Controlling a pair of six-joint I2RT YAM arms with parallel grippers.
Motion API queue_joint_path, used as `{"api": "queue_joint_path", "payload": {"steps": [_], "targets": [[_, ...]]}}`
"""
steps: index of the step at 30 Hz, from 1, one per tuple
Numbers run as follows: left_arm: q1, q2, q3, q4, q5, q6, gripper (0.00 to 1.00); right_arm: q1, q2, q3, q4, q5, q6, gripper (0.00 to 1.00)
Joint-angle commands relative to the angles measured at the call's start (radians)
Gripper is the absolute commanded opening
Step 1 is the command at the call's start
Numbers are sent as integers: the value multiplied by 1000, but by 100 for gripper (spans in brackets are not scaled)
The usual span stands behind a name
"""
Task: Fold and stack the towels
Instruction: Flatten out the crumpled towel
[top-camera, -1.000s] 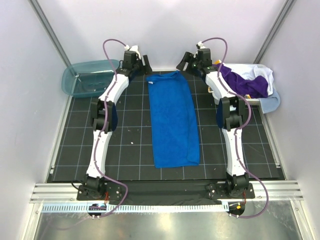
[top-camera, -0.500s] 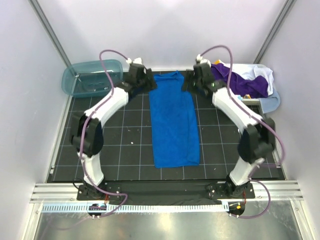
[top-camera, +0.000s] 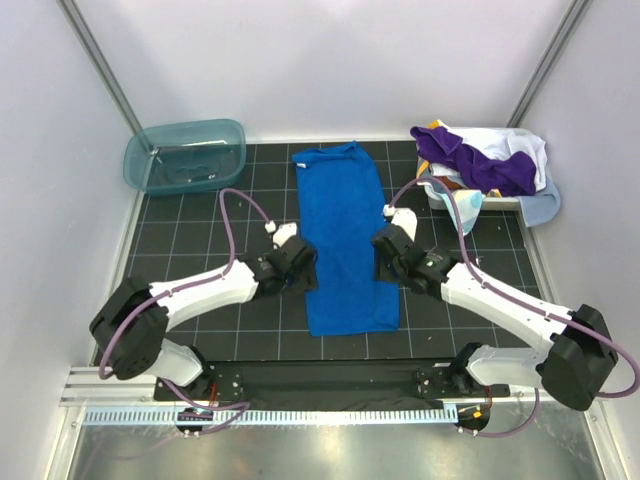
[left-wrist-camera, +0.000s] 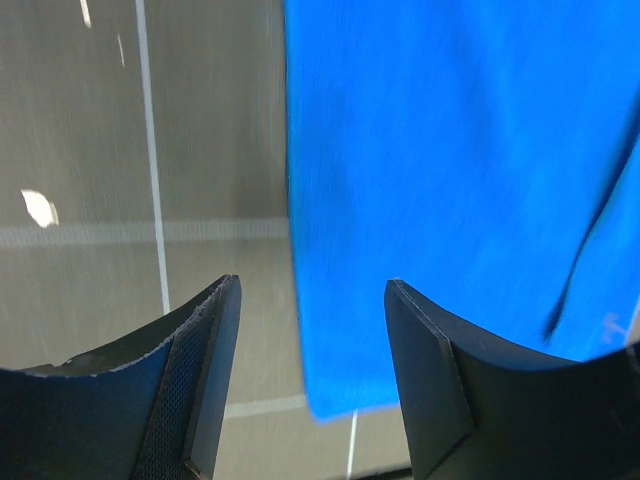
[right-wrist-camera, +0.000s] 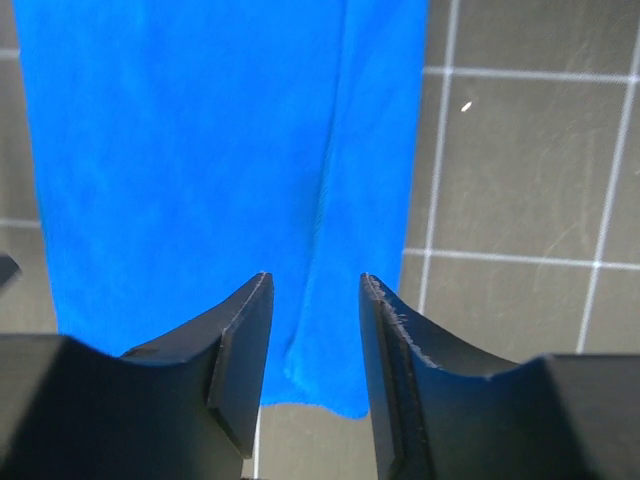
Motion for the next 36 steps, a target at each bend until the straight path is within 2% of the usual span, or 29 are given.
{"api": "queue_joint_path", "payload": {"steps": [1,7,13,22,28,34,36], "targets": [[-63,-79,-56,1,-58,-122,63,79,-24,-28,-4,110,94,45],[-192,-87,-112,-7,-92,-205,62,151,-18,-111,16,121,165,42],[-258,-29,-138,-7,-100,-282,61,192,-10,-145,30,119,203,41],[-287,75,-130,34,-94,-300,59,223,-5,-188,36,127,243,41],[-287,112,-125,47,-101,-309,47,223,-13,-206,48,131,235,40],[-289,117,-135,48,-107,-311,20,222,-18,-217,57,128,223,40],[-289,111,-136,44,-115,-311,16,223,-21,-215,51,132,215,39]]}}
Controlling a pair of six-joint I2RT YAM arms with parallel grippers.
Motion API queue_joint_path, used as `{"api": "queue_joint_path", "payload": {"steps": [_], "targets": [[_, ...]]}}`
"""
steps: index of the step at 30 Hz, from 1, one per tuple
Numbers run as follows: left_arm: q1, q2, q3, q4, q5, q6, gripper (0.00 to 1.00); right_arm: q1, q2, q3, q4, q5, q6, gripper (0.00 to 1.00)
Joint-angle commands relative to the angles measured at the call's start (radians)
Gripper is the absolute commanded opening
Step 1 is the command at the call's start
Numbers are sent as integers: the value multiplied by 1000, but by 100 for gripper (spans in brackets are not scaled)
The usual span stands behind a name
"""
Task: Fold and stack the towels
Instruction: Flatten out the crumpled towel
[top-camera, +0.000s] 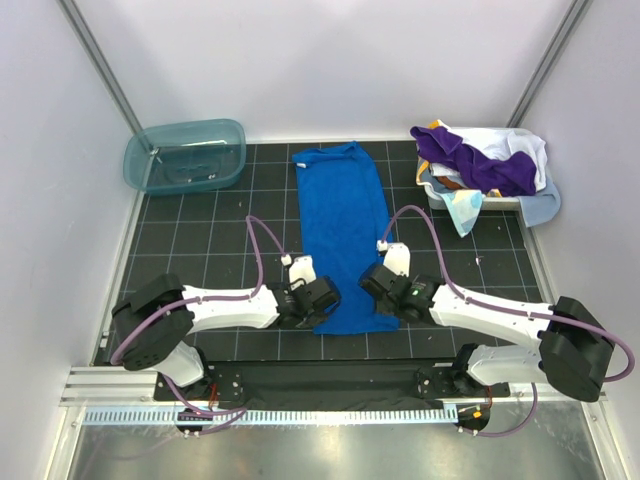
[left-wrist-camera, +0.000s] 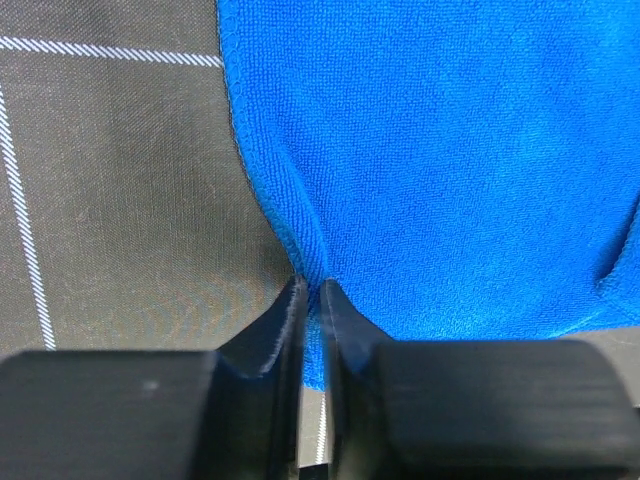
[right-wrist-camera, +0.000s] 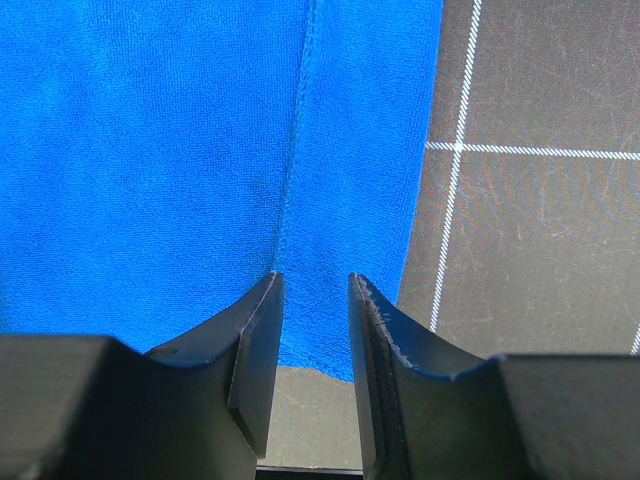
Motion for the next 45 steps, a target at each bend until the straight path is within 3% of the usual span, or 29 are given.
{"api": "queue_joint_path", "payload": {"steps": [1,4,10,21,31,34,36,39,45], "targets": [[-5,27,-26,-22,-11,-16,13,4,-30,-3,27,42,-1,39],[-5,7,-35,-39,-18,-13,5,4,-45,2,11,47,-7,38],[-3,-31,-43,-77,-37,2,0,6,-82,6,-31,65,-7,38],[1,-132,-97,-112,-70,27,0,6,-119,57,-79,55,2,38],[4,-157,-97,-66,-21,70,0,158,96,157,-52,102,76,38],[4,-181,-98,-89,-25,70,10,195,154,158,-44,107,108,37],[4,-209,-101,-104,-30,68,28,211,174,154,-38,108,120,37],[4,-253,-109,-135,-41,65,45,221,185,148,-30,105,133,37],[4,-315,-147,-163,-12,51,47,230,209,154,-16,107,137,36]]}}
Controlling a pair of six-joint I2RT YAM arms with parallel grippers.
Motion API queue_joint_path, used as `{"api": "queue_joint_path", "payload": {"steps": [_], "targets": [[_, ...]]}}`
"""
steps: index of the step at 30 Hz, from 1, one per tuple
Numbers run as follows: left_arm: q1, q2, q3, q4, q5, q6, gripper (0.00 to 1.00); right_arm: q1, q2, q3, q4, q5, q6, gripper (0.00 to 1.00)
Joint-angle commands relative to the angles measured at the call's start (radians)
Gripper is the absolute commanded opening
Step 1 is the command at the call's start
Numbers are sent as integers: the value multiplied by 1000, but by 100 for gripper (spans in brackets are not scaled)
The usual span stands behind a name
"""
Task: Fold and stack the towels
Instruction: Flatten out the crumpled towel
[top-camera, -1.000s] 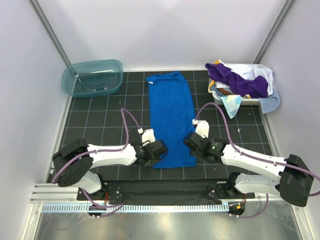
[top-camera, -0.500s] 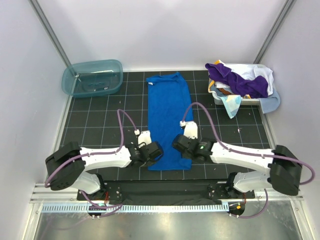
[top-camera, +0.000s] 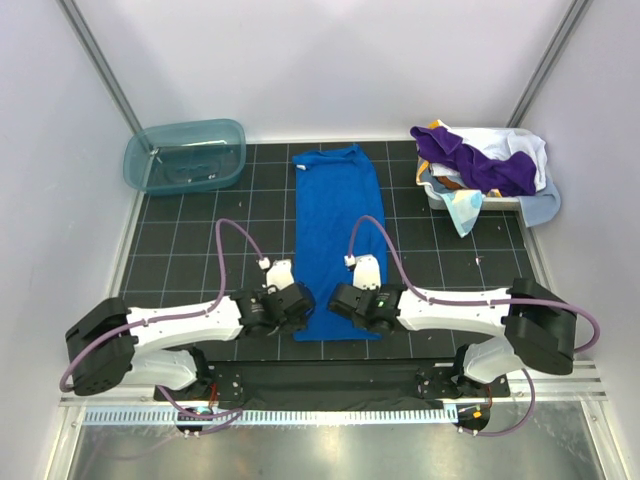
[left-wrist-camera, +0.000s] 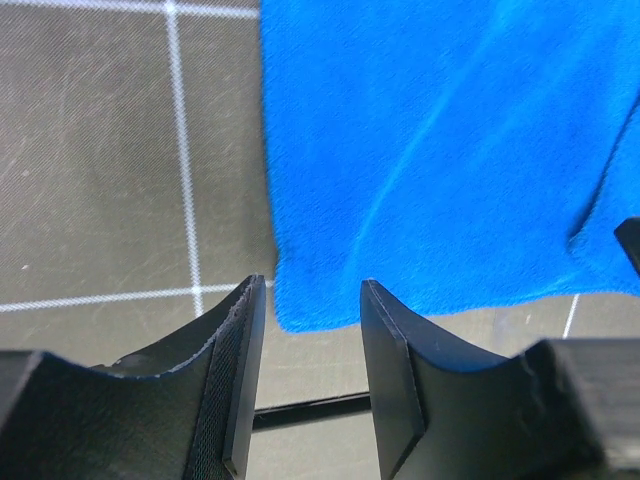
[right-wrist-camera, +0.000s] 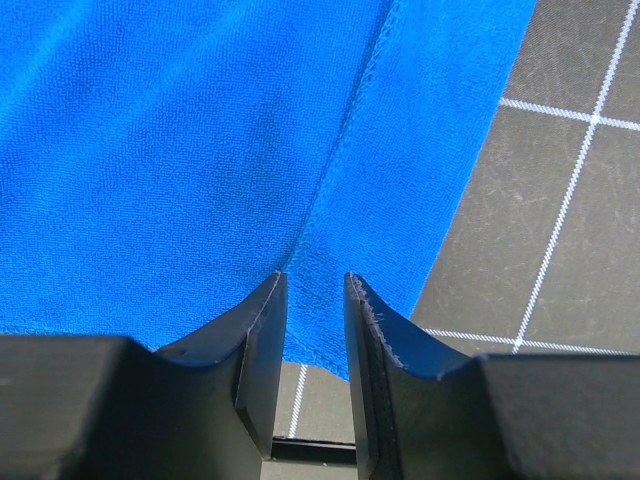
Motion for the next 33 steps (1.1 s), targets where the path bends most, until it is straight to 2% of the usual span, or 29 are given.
{"api": "queue_joint_path", "payload": {"steps": [1,9,14,21,22,26,33], "targets": [[3,-39,-35,-31,7,-18,46,14,9,25,35,49,36,36],[3,30,-60,52,42,-9,45,24,49,12,46,31,46,36],[3,93,-55,73,47,-3,39,24,20,-18,55,26,60,34],[3,128,-50,75,45,-4,22,24,-43,-57,61,25,72,17],[3,132,-49,72,45,-6,16,24,-48,-60,59,25,74,16],[3,133,-50,72,48,-8,11,24,-83,-78,50,25,85,15],[3,125,-53,81,61,-3,8,45,-85,-46,49,8,65,37]]}}
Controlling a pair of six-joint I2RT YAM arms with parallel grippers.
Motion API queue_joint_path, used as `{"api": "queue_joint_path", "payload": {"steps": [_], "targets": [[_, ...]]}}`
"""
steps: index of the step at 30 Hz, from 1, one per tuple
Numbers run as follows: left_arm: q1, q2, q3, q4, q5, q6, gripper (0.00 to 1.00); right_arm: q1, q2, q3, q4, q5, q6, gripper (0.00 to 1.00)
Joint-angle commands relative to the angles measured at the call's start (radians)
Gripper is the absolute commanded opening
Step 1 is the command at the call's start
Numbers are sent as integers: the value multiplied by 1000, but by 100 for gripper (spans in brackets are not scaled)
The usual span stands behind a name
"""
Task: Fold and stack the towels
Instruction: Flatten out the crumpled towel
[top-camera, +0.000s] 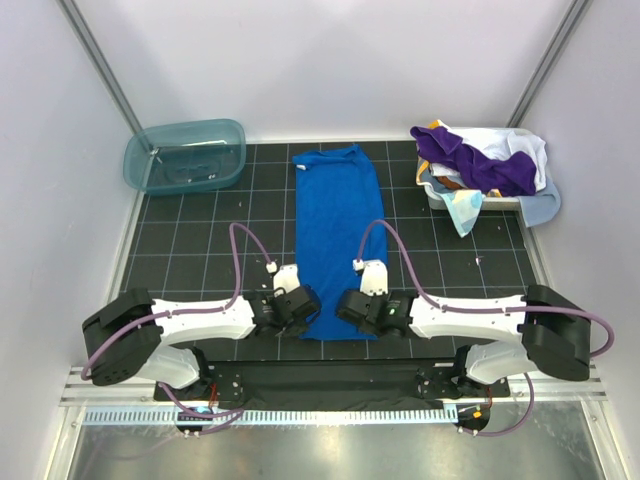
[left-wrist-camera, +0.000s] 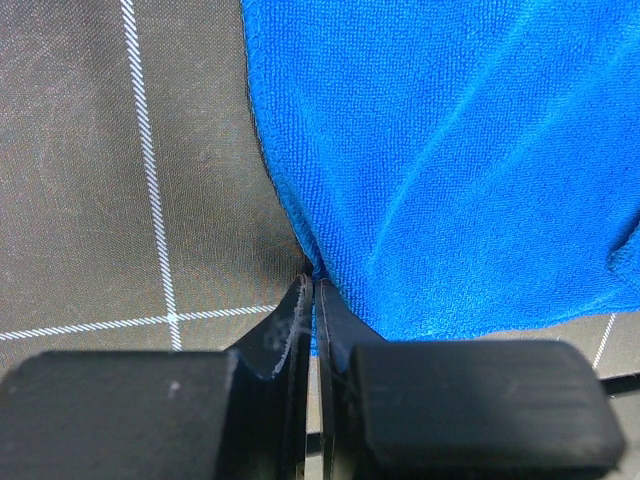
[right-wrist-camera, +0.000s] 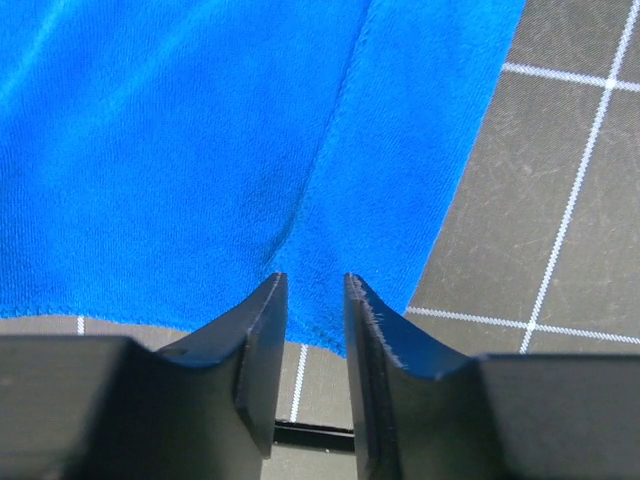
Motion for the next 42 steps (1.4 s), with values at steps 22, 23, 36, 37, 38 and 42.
{"api": "queue_joint_path", "payload": {"steps": [22,23,36,37,38,42], "targets": [[3,-53,-43,-48,12,-6,0,49,47,-2,-3,56,72,18],[3,-59,-43,-53,11,-6,0,49,37,-5,-6,59,72,16],[3,-90,-37,-100,9,-3,0,49,-139,-73,-104,99,154,11],[3,-104,-38,-103,8,-3,0,49,-148,-83,-112,105,162,11],[3,-108,-40,-105,6,-3,0,49,-165,-90,-121,108,171,11],[3,-124,-40,-126,3,2,0,49,-220,-132,-168,120,232,10]]}}
